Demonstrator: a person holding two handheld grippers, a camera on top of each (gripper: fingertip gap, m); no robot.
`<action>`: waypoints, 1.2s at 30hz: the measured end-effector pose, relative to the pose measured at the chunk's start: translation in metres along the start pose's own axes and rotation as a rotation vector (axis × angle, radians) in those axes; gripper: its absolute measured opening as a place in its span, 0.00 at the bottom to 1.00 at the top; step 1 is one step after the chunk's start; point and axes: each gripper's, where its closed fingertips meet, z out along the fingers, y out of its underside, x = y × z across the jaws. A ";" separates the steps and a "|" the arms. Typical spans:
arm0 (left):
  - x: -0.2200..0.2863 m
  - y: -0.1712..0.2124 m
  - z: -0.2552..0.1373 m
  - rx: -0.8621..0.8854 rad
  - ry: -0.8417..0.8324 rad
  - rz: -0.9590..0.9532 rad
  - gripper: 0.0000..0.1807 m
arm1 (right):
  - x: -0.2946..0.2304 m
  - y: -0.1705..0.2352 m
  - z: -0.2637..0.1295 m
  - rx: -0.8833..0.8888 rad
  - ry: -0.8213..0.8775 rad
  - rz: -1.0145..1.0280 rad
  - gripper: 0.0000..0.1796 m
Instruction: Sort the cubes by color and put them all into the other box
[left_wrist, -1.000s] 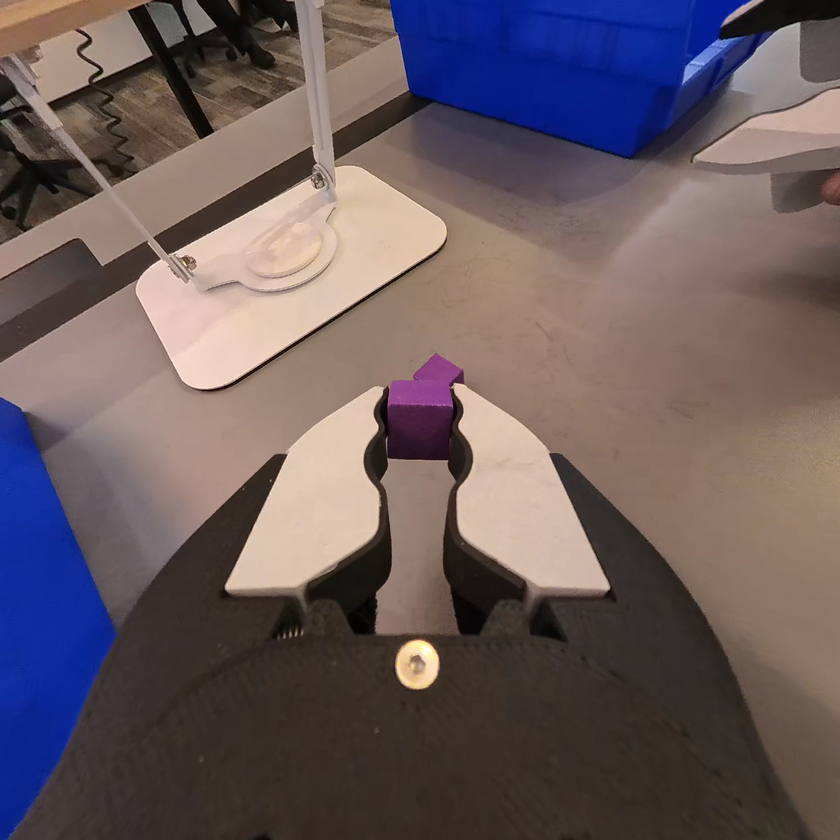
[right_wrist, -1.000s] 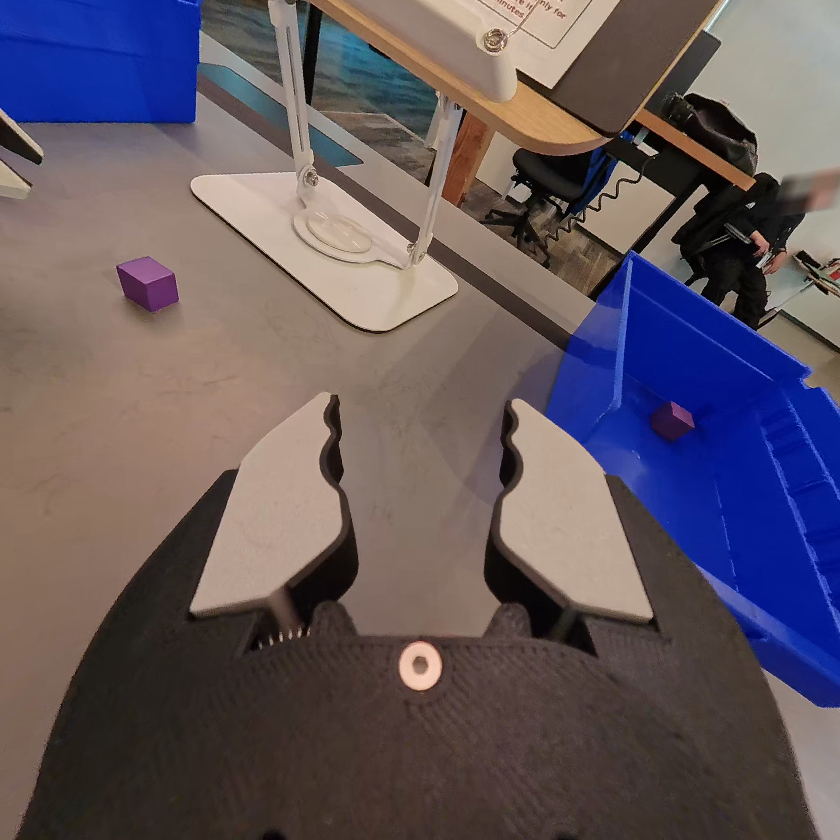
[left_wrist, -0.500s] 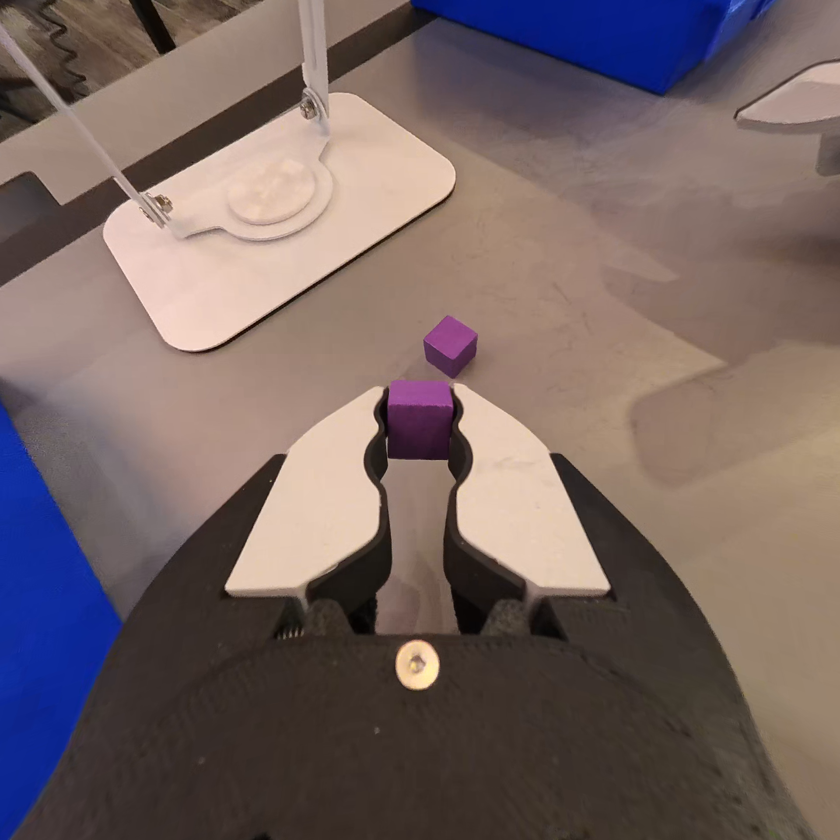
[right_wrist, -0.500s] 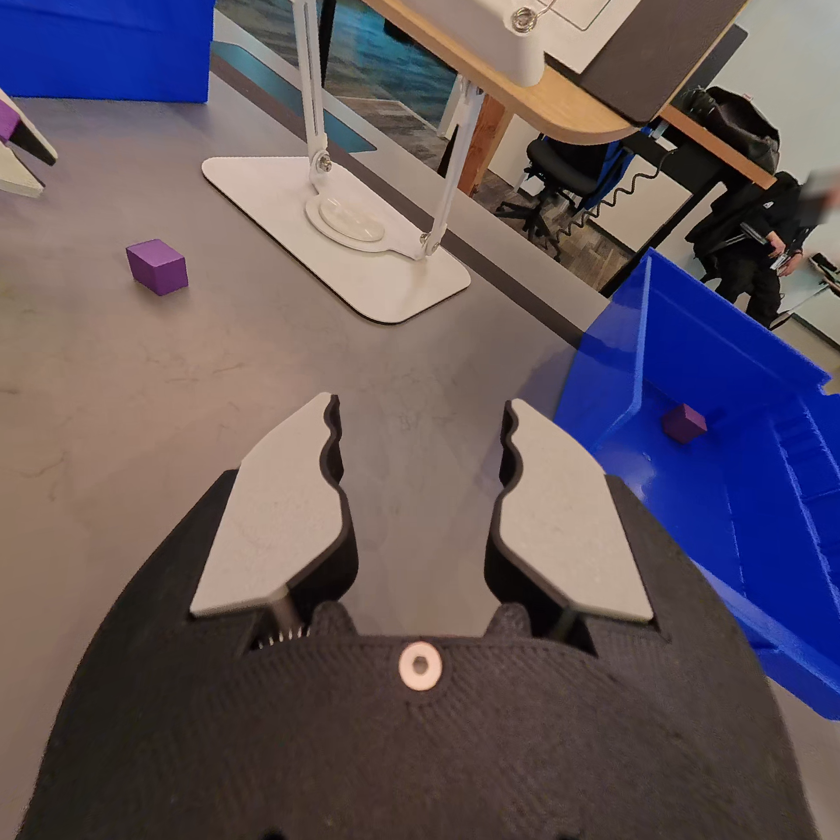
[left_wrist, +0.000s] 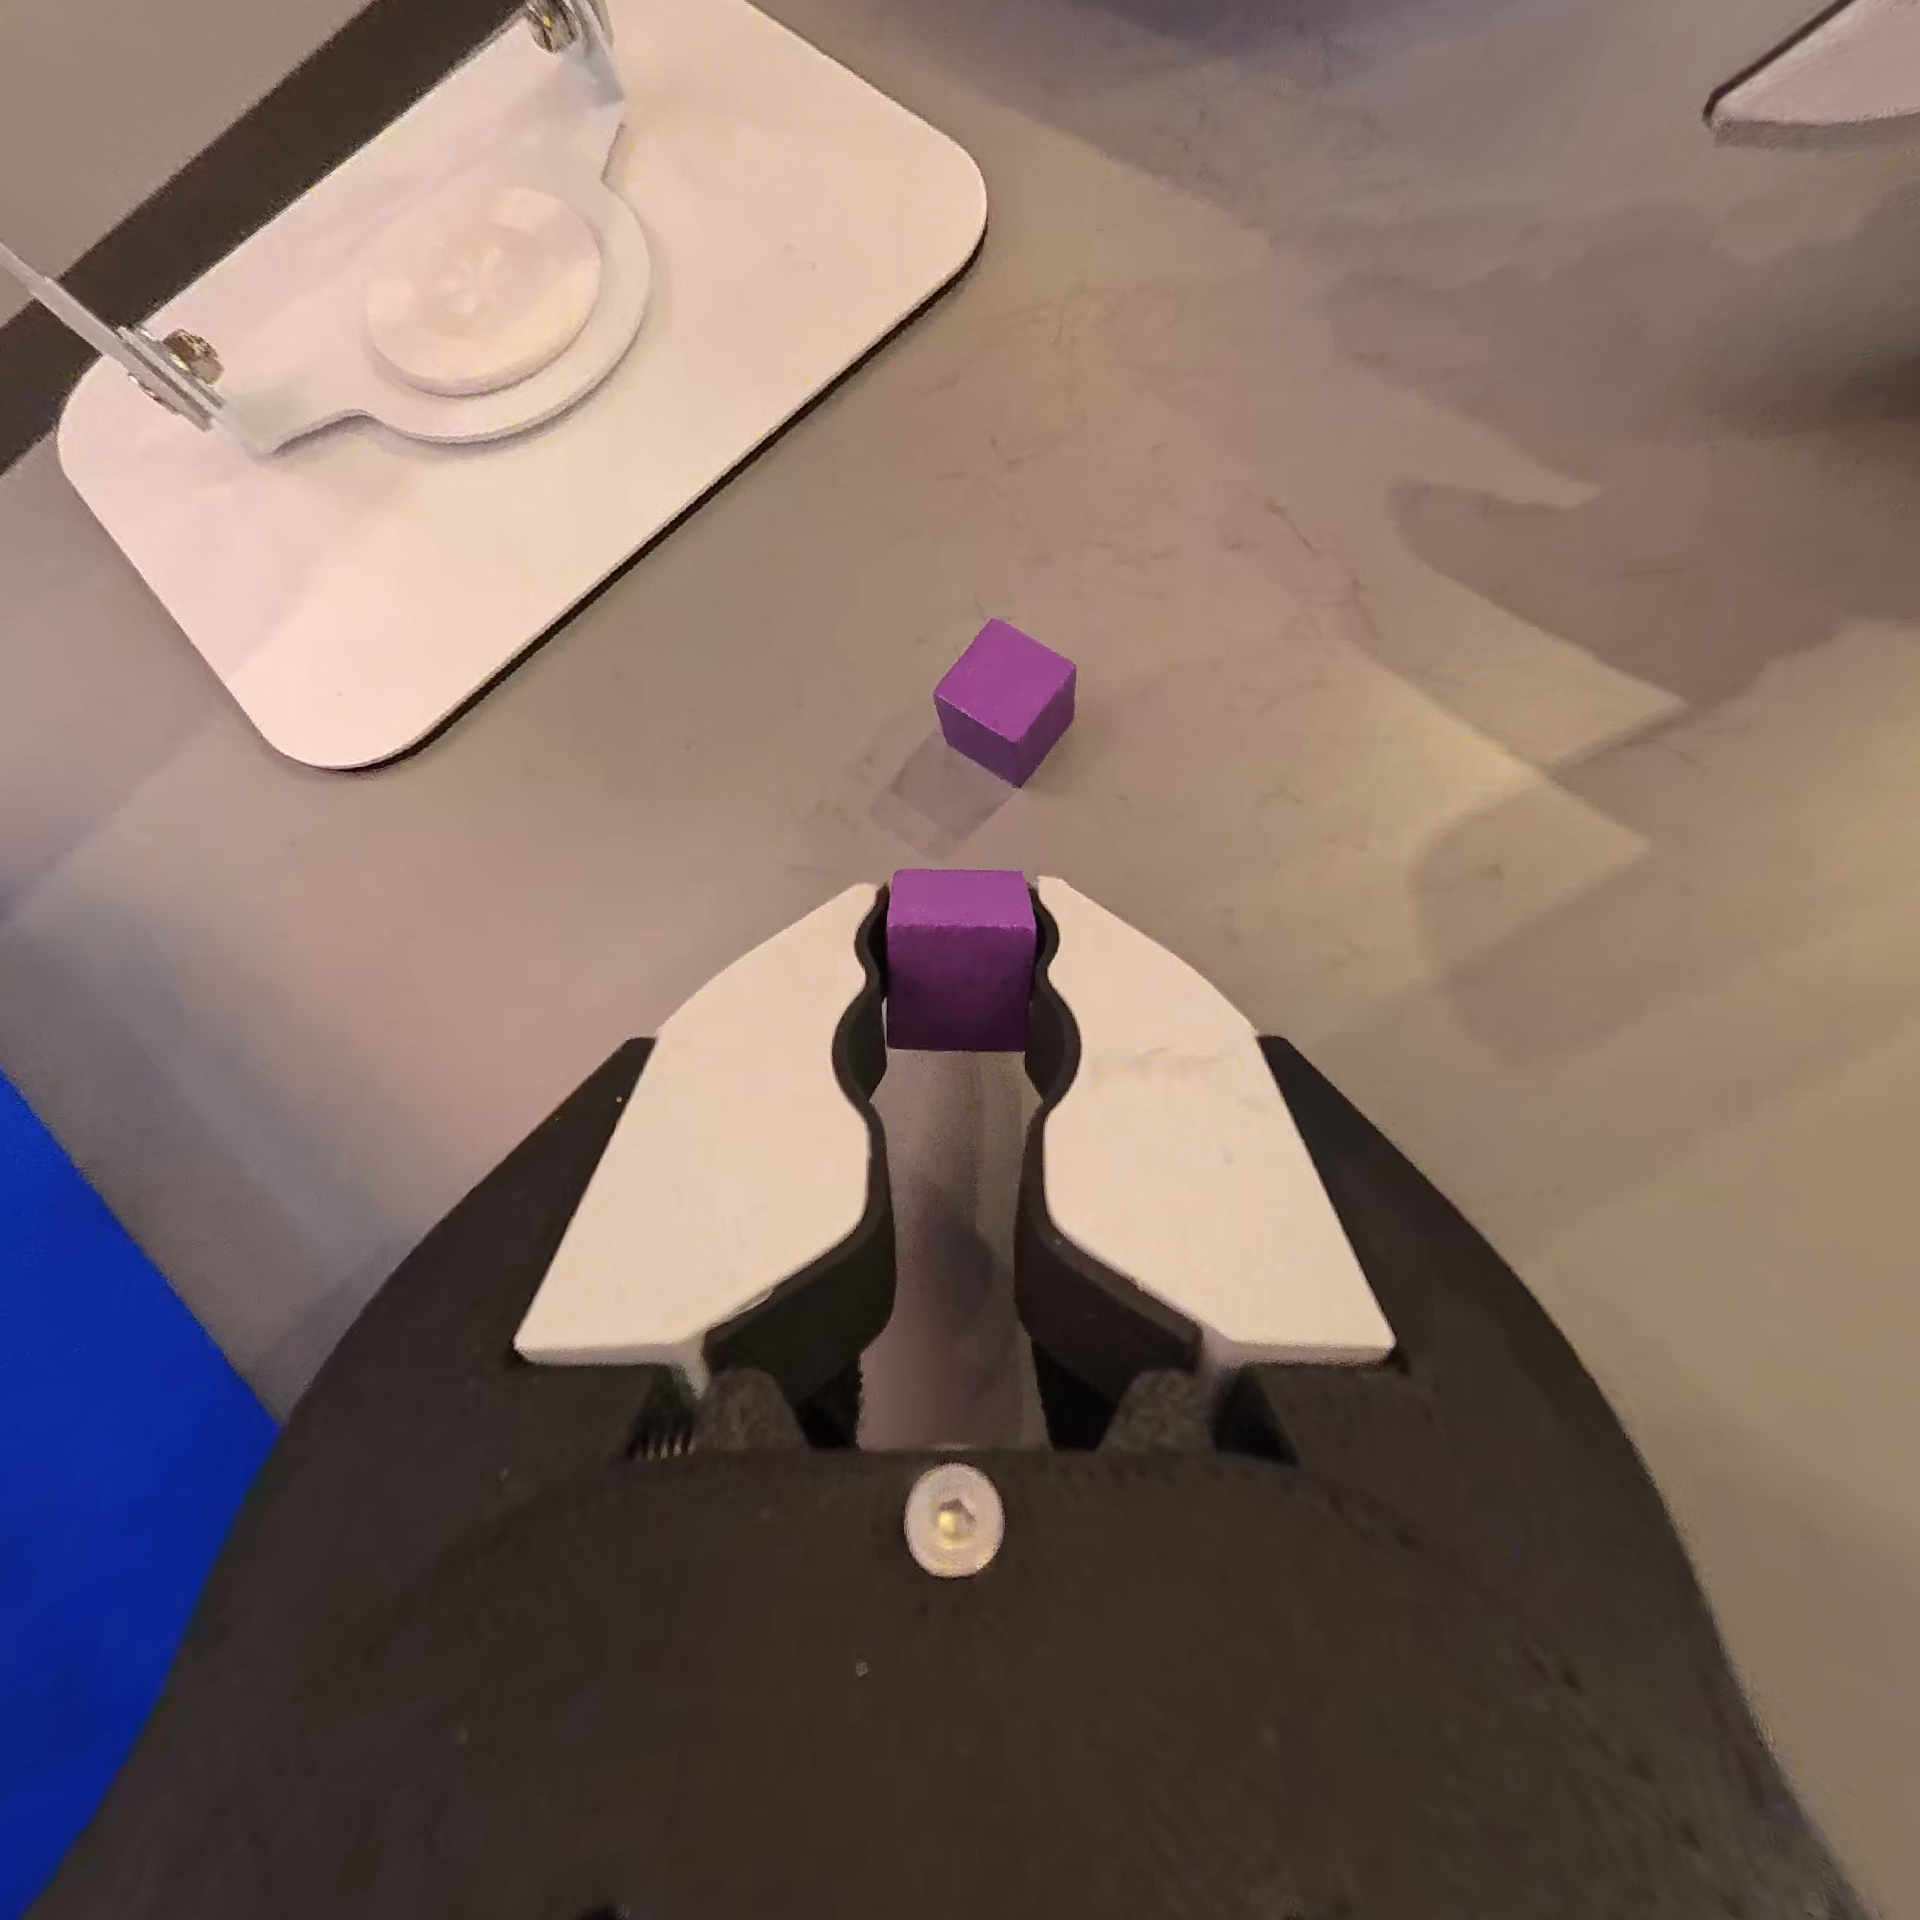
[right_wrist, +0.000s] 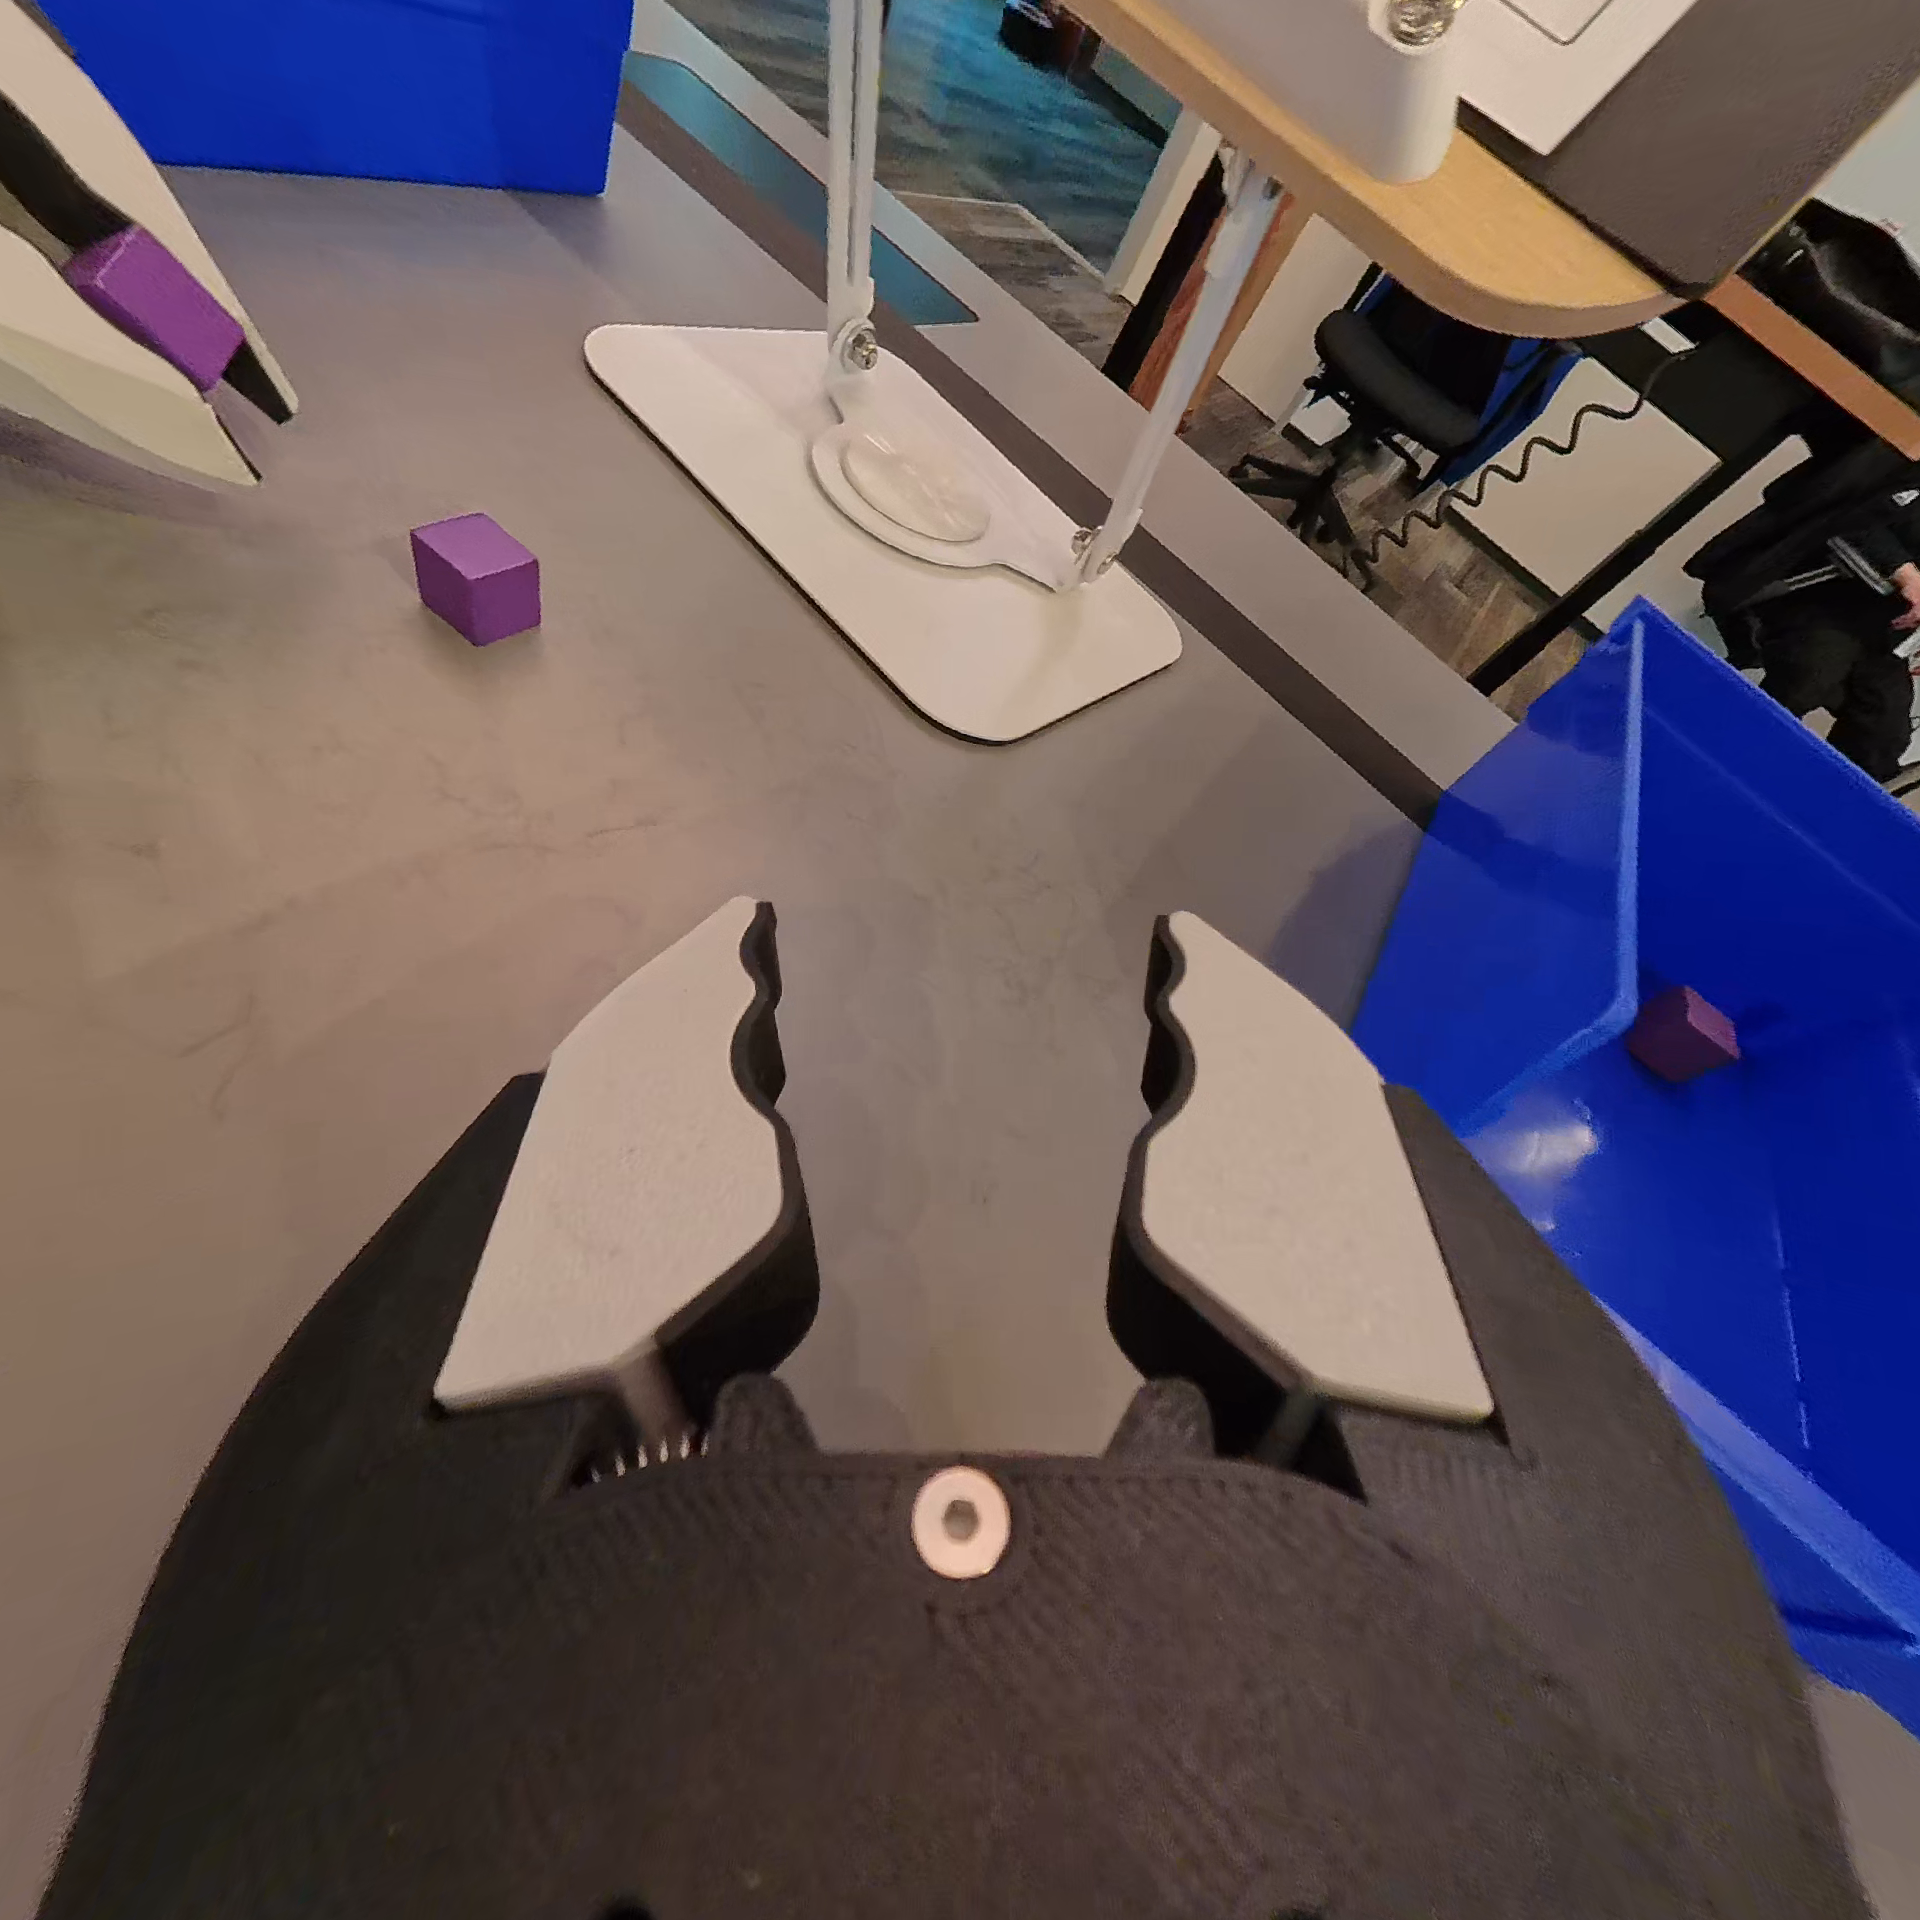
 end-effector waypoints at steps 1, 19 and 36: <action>0.000 0.002 0.000 -0.018 0.005 0.011 0.12 | -0.001 0.000 0.000 0.000 -0.005 -0.004 0.38; 0.004 0.004 0.003 -0.142 0.024 0.224 0.12 | -0.036 -0.044 0.015 0.066 -0.190 -0.036 0.41; -0.003 -0.004 -0.005 -0.080 0.076 0.151 0.12 | -0.079 -0.056 0.051 0.070 -0.464 -0.068 0.39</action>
